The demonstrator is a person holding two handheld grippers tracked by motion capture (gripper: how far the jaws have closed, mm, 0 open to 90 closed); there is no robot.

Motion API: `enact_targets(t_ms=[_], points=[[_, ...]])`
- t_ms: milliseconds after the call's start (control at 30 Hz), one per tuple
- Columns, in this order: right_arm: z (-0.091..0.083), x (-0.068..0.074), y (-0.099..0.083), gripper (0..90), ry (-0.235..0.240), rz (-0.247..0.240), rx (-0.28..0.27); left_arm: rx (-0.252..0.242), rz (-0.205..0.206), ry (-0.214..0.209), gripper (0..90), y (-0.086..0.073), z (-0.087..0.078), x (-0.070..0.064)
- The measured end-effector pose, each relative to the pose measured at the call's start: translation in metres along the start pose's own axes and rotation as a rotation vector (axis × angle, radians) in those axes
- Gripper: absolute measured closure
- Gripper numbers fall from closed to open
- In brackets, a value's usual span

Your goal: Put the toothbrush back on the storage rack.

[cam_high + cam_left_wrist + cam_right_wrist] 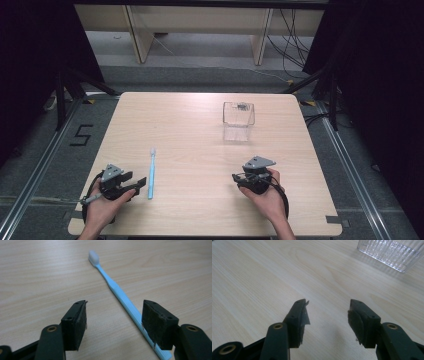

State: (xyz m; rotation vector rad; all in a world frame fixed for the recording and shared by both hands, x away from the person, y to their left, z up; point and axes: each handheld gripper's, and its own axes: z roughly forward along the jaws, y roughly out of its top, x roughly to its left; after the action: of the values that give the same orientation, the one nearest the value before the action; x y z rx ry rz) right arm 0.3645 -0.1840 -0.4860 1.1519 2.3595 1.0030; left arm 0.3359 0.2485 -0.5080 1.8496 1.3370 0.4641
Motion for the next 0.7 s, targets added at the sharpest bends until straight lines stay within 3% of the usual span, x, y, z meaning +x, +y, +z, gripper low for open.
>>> enact_targets(t_ms=[133, 167, 200, 267, 300, 333, 400, 467, 533, 700], points=[[-0.003, -0.005, 0.001, 46.8, -0.004, -0.016, 0.007, 0.099, 0.056, 0.031, 34.7, 0.013, 0.001, -0.003], [-0.004, -0.006, 0.002, 46.8, -0.015, -0.034, 0.001, 0.112, 0.051, 0.032, 34.7, 0.016, 0.002, -0.005], [-0.006, -0.005, 0.002, 46.7, -0.009, 0.008, 0.017, 0.131, 0.050, 0.039, 34.6, 0.020, 0.003, -0.007], [-0.007, -0.005, 0.003, 46.7, -0.009, 0.005, 0.010, 0.176, 0.070, 0.050, 33.5, 0.027, 0.006, -0.010], [-0.008, -0.006, 0.004, 46.8, -0.013, -0.015, 0.003, 0.184, 0.062, 0.064, 33.6, 0.031, 0.008, -0.012], [-0.010, -0.004, 0.005, 46.8, -0.018, 0.009, 0.009, 0.202, 0.059, 0.069, 33.7, 0.034, 0.010, -0.014], [-0.010, -0.004, 0.006, 47.0, -0.016, -0.021, -0.002, 0.237, 0.036, 0.065, 33.7, 0.042, 0.014, -0.016], [-0.011, -0.002, 0.007, 47.0, -0.011, 0.002, 0.004, 0.310, 0.043, 0.066, 34.0, 0.052, 0.016, -0.017], [-0.010, -0.003, 0.007, 47.0, -0.009, -0.014, 0.001, 0.382, 0.057, 0.082, 33.5, 0.060, 0.020, -0.019], [-0.010, -0.001, 0.009, 47.1, 0.003, 0.003, 0.009, 0.504, 0.064, 0.084, 31.3, 0.072, 0.035, -0.018]])
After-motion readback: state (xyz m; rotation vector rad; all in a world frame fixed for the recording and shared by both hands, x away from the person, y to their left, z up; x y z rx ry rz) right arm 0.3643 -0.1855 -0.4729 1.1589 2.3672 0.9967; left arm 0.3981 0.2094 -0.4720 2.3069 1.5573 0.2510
